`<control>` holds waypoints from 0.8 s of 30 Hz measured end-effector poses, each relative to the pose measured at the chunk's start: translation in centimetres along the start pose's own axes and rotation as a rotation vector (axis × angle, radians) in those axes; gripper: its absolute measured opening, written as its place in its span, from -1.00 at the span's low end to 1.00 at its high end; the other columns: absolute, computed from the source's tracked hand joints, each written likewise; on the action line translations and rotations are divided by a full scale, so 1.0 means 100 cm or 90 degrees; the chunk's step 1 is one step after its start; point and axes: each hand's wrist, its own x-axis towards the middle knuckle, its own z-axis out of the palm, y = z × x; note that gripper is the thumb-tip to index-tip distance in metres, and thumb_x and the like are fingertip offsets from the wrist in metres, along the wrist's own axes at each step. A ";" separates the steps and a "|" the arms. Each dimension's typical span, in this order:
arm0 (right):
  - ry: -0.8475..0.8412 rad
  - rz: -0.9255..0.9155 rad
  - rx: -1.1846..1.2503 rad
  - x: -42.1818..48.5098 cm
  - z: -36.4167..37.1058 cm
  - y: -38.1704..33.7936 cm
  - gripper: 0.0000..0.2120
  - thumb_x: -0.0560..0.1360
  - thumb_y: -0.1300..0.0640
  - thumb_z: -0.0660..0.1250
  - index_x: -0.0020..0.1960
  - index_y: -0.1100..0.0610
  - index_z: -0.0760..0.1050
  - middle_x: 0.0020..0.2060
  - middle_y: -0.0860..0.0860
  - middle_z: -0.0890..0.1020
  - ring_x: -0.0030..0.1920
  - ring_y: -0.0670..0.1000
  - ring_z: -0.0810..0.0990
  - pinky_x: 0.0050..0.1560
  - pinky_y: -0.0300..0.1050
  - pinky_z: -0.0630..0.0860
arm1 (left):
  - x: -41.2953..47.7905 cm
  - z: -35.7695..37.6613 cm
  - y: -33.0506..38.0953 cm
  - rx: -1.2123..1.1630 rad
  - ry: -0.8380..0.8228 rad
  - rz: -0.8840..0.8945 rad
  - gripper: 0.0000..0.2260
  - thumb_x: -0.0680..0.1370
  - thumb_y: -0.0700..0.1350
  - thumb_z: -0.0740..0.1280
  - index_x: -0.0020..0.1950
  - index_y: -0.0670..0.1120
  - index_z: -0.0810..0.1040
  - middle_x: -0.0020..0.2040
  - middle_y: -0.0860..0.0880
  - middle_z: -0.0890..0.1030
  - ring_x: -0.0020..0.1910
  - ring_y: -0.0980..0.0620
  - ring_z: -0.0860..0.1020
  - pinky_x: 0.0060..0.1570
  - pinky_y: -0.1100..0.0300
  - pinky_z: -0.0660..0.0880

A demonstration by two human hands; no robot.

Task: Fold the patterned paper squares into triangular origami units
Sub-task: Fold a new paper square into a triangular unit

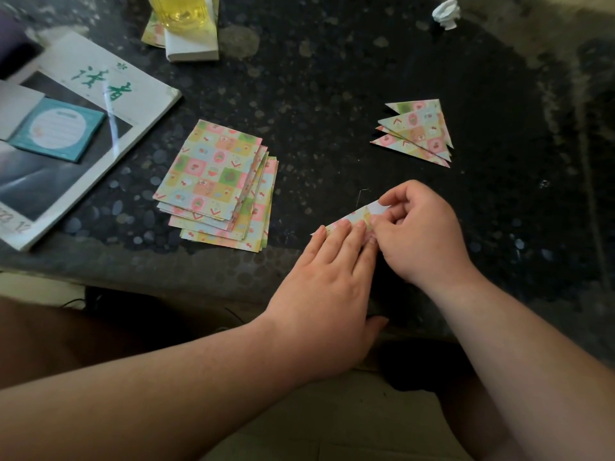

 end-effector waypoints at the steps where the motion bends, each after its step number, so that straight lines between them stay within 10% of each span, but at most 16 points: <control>1: -0.001 0.000 -0.001 0.000 0.000 0.000 -0.80 0.54 0.20 0.44 0.02 -0.07 0.50 -0.23 -0.11 0.62 -0.18 -0.13 0.62 -0.16 -0.26 0.51 | 0.000 0.000 0.000 0.001 0.000 0.000 -0.19 0.64 0.30 0.06 0.66 -0.15 -0.21 0.66 -0.14 -0.23 0.62 -0.12 -0.30 0.59 -0.11 -0.20; 24: -0.022 -0.010 0.001 0.004 0.000 0.004 -0.83 0.55 0.19 0.42 0.01 -0.05 0.50 -0.19 -0.10 0.61 -0.17 -0.10 0.60 -0.23 -0.26 0.43 | 0.000 0.005 0.004 0.085 -0.019 0.006 -0.10 0.59 0.42 -0.07 0.60 -0.23 -0.32 0.62 -0.21 -0.30 0.60 -0.17 -0.36 0.59 -0.10 -0.25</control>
